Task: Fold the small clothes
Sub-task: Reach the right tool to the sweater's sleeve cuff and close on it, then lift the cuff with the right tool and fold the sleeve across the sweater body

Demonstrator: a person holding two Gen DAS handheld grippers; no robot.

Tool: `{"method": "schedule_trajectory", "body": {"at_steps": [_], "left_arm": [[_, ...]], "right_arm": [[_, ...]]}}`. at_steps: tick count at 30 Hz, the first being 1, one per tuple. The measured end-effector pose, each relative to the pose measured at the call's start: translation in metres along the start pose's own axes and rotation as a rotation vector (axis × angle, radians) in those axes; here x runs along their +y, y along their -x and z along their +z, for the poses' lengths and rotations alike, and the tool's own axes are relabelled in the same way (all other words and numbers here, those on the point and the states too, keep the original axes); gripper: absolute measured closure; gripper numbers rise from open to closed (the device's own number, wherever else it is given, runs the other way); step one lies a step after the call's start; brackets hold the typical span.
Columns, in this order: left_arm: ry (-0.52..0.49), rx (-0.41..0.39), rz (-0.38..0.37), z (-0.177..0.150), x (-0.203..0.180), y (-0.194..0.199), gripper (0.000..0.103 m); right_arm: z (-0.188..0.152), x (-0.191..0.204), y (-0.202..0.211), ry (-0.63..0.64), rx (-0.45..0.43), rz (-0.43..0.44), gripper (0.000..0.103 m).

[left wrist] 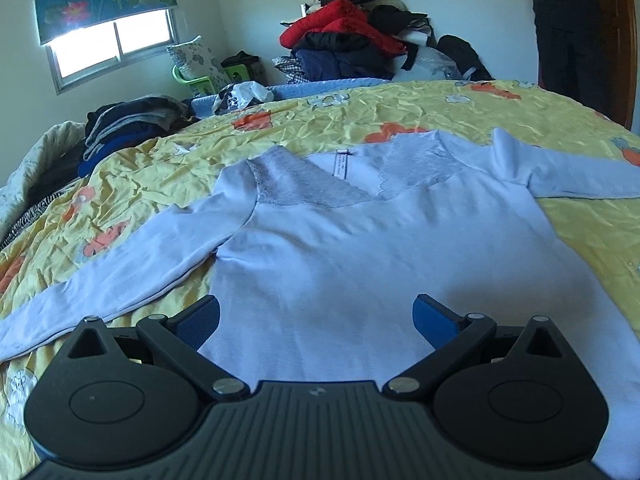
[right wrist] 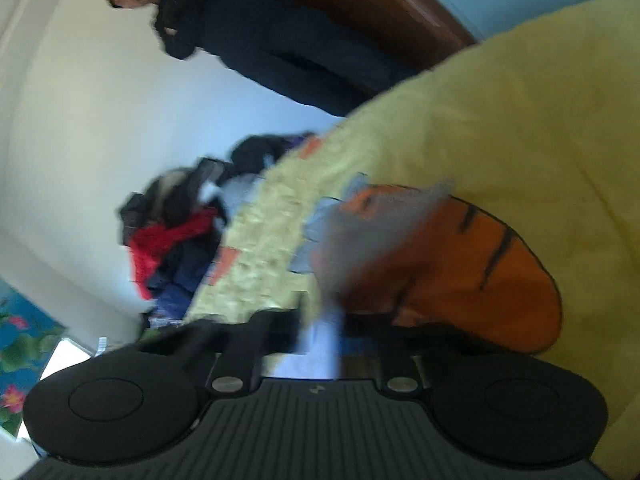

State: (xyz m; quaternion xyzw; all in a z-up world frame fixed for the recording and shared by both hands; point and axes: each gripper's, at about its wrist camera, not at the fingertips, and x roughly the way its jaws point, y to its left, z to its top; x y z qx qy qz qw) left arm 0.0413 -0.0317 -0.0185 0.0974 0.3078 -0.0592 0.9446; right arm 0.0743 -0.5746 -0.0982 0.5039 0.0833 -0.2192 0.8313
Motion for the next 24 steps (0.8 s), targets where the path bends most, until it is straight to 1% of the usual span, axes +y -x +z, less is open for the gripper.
{"method": "schedule_trajectory", "body": {"at_steps": [2,5,8,12,15,18,21,24], "left_arm": [[0.007,-0.002,0.0,0.0,0.003,0.0,0.0],[0.01,-0.003,0.012,0.001,0.008,-0.002,0.0],[0.028,0.007,0.024,0.001,0.013,-0.007,0.0],[0.056,0.024,0.024,-0.001,0.019,-0.01,0.0],[0.054,0.031,0.041,-0.002,0.02,-0.011,0.0],[0.06,0.043,0.042,-0.003,0.023,-0.015,0.0],[0.068,0.049,0.038,-0.004,0.026,-0.016,0.0],[0.071,0.049,0.05,-0.005,0.029,-0.019,0.0]], "right_arm": [[-0.004,-0.001,0.003,-0.005,-0.015,-0.005,0.093],[-0.01,0.008,0.005,0.03,-0.024,-0.003,0.093],[-0.019,0.028,0.009,0.075,0.003,0.056,0.093],[-0.04,0.059,0.012,0.116,0.078,0.154,0.093],[-0.061,0.083,0.01,0.151,0.147,0.212,0.093],[-0.081,0.103,0.007,0.168,0.211,0.266,0.093],[-0.098,0.117,0.004,0.159,0.263,0.278,0.093],[-0.116,0.124,0.012,0.149,0.283,0.27,0.093]]}}
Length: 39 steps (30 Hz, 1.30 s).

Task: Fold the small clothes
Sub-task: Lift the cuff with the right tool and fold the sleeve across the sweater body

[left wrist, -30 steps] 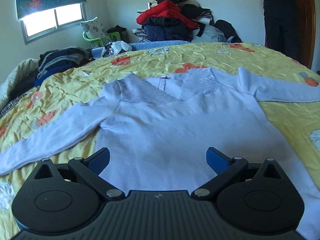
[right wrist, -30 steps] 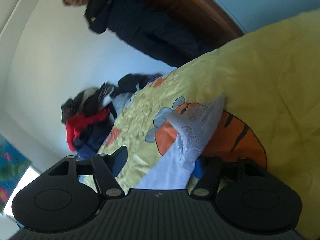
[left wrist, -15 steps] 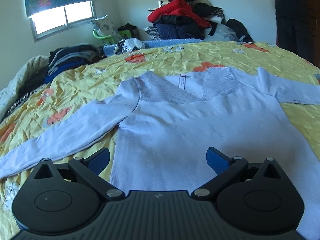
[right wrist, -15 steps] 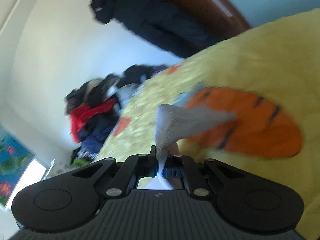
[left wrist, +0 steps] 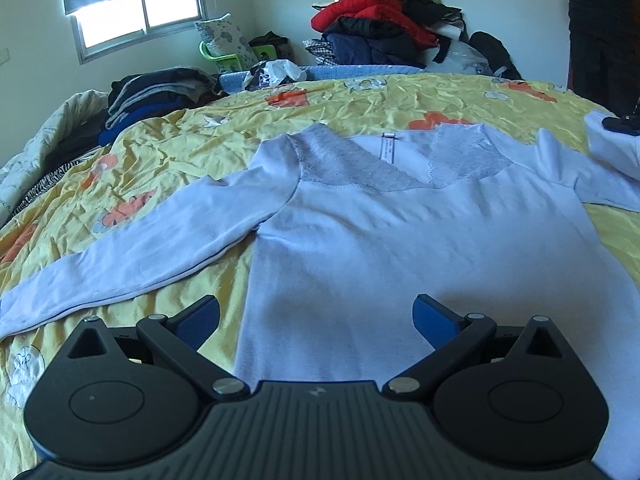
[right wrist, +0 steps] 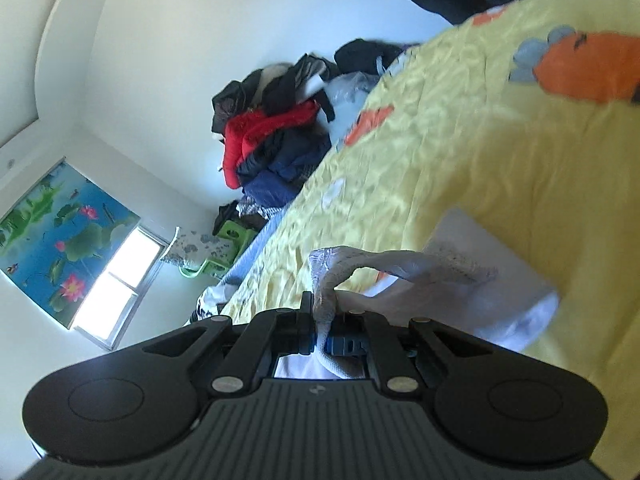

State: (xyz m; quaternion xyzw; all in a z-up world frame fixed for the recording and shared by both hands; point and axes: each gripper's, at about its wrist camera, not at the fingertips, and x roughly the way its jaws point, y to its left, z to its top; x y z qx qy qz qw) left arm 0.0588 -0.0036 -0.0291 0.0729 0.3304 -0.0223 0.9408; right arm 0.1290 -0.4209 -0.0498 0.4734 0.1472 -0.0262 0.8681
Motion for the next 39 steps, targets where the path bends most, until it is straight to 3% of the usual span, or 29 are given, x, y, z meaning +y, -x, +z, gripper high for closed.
{"method": "schedule_trajectory", "body": {"at_steps": [12,22,39], "left_arm": [[0.016,0.01,0.039,0.003,0.007,-0.01,0.0],[-0.001,0.002,0.049,-0.002,0.008,-0.013,0.0],[0.012,-0.053,0.056,-0.019,0.015,-0.018,0.0]], "right_arm": [[-0.077,0.067,-0.014,0.117,0.208,0.087,0.093],[-0.091,0.073,-0.024,0.168,0.228,0.039,0.093],[-0.119,0.11,-0.057,0.22,0.255,0.03,0.093]]}}
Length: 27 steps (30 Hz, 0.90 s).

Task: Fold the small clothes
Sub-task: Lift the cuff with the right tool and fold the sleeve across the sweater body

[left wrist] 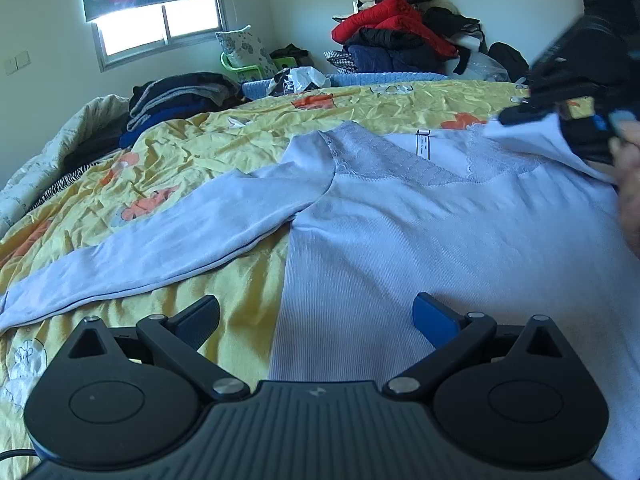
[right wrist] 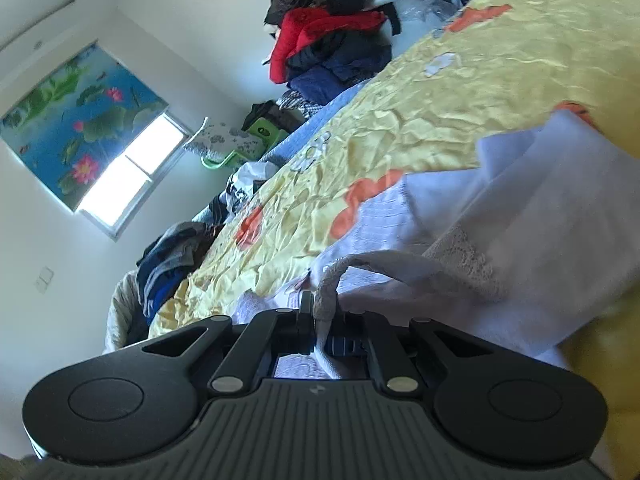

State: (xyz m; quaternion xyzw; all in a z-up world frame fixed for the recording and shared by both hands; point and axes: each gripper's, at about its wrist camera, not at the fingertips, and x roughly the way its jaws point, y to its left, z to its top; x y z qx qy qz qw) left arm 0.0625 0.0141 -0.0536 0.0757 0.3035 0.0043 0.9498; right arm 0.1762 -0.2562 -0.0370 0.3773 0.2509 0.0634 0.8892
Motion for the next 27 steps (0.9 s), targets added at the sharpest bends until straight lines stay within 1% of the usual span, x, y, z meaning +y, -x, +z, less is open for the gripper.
{"method": "schedule_trajectory", "body": {"at_steps": [9,14,18,23,27], "left_arm": [[0.045,0.013,-0.017,0.0,0.006,-0.001,0.0],[0.052,0.013,-0.017,-0.001,0.007,0.0,0.0],[0.053,0.014,-0.018,0.0,0.007,0.0,0.0],[0.057,0.018,-0.024,0.0,0.008,0.0,0.0],[0.063,0.021,-0.029,-0.001,0.009,-0.001,0.0]], "right_arm": [[-0.011,0.042,-0.024,0.174,-0.003,-0.029,0.093],[-0.02,0.063,-0.033,0.26,0.008,-0.021,0.092],[-0.027,0.079,-0.043,0.309,0.031,0.001,0.092],[-0.041,0.104,-0.059,0.404,0.052,0.003,0.092],[-0.053,0.121,-0.074,0.481,0.1,0.01,0.092]]}}
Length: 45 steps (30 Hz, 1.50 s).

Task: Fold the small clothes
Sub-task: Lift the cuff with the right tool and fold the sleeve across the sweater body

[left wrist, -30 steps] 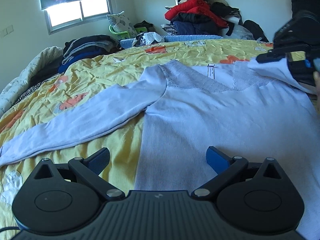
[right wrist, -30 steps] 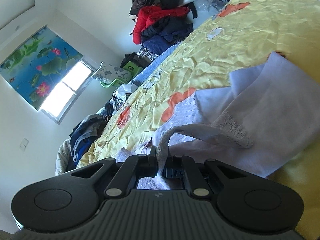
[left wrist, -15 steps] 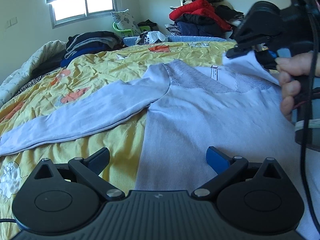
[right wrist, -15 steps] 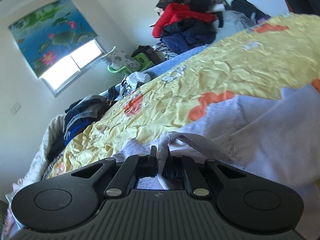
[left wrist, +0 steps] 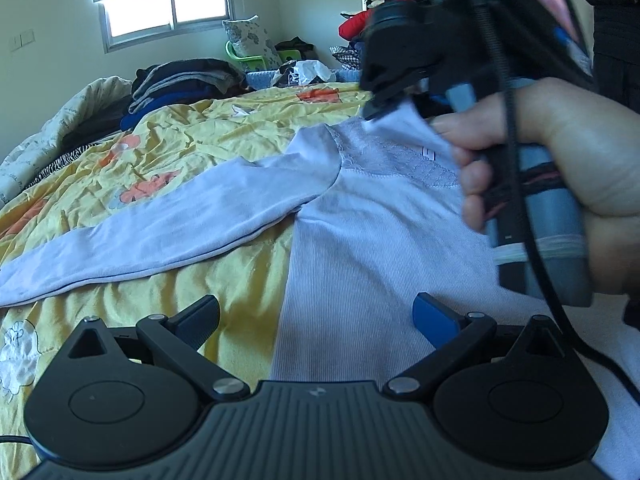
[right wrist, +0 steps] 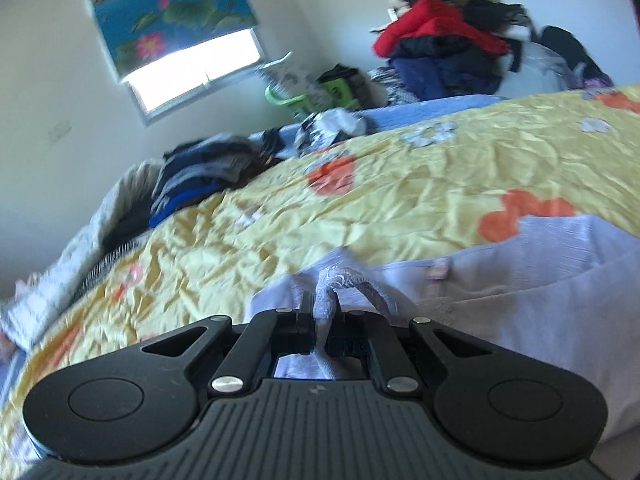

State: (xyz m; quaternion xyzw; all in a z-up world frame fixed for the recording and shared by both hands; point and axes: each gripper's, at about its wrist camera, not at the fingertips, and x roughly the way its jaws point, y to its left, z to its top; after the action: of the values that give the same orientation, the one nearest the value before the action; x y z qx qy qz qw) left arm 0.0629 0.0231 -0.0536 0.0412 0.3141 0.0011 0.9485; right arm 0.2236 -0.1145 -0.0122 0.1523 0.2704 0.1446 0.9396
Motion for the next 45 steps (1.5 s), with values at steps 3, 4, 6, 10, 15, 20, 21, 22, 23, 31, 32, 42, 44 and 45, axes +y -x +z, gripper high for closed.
{"method": "schedule_trajectory", "body": {"at_steps": [3,4,6,10,15,20,21,22,23,31,32,42,44,45], "left_arm": [[0.002,0.001,-0.002,0.0,0.0,0.0,0.0],[0.002,0.001,-0.002,0.0,0.0,0.0,0.0],[0.001,0.001,-0.001,0.0,0.0,0.0,0.0],[0.001,0.001,-0.001,0.0,0.001,0.0,0.0],[0.004,0.002,-0.004,0.0,0.001,0.0,0.0],[0.004,0.002,-0.003,0.001,0.001,0.0,0.0],[0.003,0.002,-0.002,0.001,0.001,0.0,0.0],[0.002,0.002,-0.002,0.0,0.0,0.0,0.0],[0.0,0.001,0.0,0.0,0.0,0.0,0.0],[0.019,0.01,-0.013,0.0,0.003,-0.002,0.0],[0.022,0.011,-0.015,0.0,0.004,-0.002,0.0],[0.158,-0.004,0.05,0.003,0.047,0.012,0.0],[0.206,-0.017,0.099,0.003,0.069,0.019,0.0],[0.232,-0.018,0.124,0.004,0.08,0.022,0.0]], "right_arm": [[0.0,0.015,-0.012,0.048,0.05,0.019,0.084],[0.001,0.018,-0.016,0.053,0.076,0.037,0.082],[0.002,0.025,-0.022,0.075,0.124,0.077,0.072],[0.006,0.043,-0.027,0.144,0.178,0.129,0.063],[0.017,0.04,-0.019,0.006,0.195,0.361,0.042],[0.023,0.021,-0.005,-0.137,0.188,0.417,0.041],[0.022,0.018,-0.003,-0.137,0.191,0.401,0.042],[0.02,0.016,-0.002,-0.14,0.203,0.389,0.042],[0.017,0.013,-0.003,-0.144,0.223,0.381,0.042],[-0.003,0.013,0.002,-0.112,0.271,0.303,0.042],[-0.002,0.014,0.014,-0.099,0.238,0.303,0.042],[-0.035,0.0,0.113,0.159,0.052,0.052,0.031],[-0.042,-0.012,0.122,0.123,0.05,0.051,0.03],[-0.045,-0.018,0.125,0.104,0.051,0.049,0.03]]}}
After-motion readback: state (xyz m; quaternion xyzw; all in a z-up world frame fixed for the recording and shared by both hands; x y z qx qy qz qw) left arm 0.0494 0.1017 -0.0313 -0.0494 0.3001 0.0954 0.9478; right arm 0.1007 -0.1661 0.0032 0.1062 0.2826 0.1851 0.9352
